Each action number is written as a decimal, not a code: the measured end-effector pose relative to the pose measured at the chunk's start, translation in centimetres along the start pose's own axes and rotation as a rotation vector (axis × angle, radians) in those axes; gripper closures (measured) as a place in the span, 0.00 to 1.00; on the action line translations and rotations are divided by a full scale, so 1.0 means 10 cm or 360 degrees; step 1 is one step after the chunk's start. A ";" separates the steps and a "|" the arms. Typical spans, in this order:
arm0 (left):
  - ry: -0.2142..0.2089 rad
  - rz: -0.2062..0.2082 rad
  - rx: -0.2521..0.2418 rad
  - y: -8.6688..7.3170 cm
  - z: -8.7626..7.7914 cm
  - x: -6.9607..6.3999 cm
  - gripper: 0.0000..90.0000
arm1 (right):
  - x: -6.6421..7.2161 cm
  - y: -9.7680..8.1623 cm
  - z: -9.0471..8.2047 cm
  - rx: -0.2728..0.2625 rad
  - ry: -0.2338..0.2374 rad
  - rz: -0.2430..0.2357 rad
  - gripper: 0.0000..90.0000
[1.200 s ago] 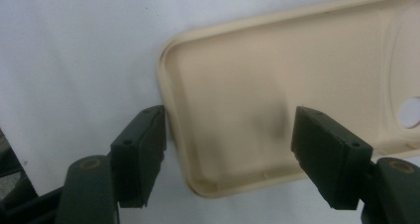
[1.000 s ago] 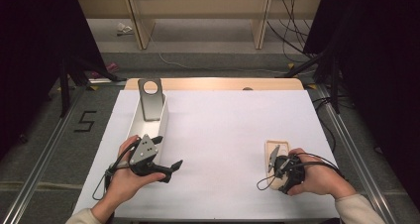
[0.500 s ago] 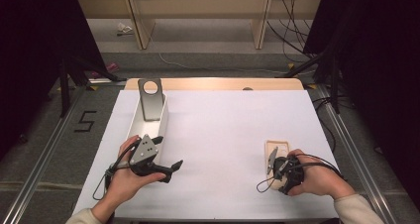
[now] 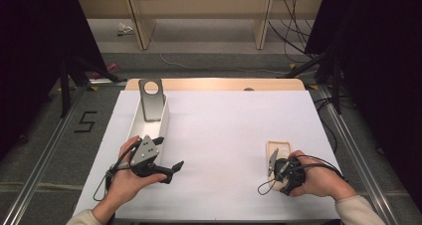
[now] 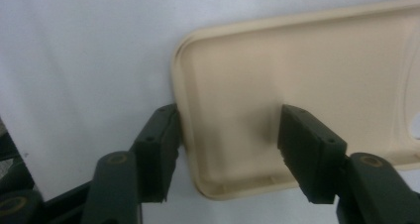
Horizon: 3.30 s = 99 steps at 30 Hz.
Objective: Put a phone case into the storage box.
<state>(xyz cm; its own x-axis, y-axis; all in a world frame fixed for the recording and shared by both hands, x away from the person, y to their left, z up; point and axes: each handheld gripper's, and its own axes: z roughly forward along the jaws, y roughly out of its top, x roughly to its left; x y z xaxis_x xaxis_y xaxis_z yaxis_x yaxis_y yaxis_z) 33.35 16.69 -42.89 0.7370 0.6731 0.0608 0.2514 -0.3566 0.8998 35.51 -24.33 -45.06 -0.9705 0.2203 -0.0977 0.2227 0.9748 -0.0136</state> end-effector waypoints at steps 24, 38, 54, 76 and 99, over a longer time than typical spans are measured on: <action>-0.0017 0.0005 0.0006 0.00 0.01 -0.02 0.02 | 0.12 0.05 -0.03 0.0014 0.0036 -0.0171 0.89; -0.0016 0.0005 0.0006 0.00 0.01 -0.01 0.02 | 0.12 0.04 -0.04 0.0000 0.0088 -0.0165 0.97; -0.0012 -0.0002 0.0007 -0.01 0.01 0.00 0.03 | 0.05 -0.02 -0.17 -0.0213 0.0097 -0.0070 0.97; -0.0003 -0.0012 0.0004 0.00 0.01 0.01 0.03 | -0.04 0.06 -0.32 -0.0713 0.0031 -0.0022 0.98; -0.0002 -0.0022 0.0001 -0.01 0.02 0.03 0.05 | -0.12 0.42 -0.36 -0.0906 0.0039 -0.0043 0.98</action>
<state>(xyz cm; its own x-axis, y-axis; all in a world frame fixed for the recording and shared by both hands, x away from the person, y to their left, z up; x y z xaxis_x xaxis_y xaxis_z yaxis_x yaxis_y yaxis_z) 33.67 16.78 -43.07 0.7341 0.6774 0.0479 0.2621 -0.3477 0.9002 37.28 -20.37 -41.40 -0.9785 0.1894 -0.0815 0.1197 0.8436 0.5235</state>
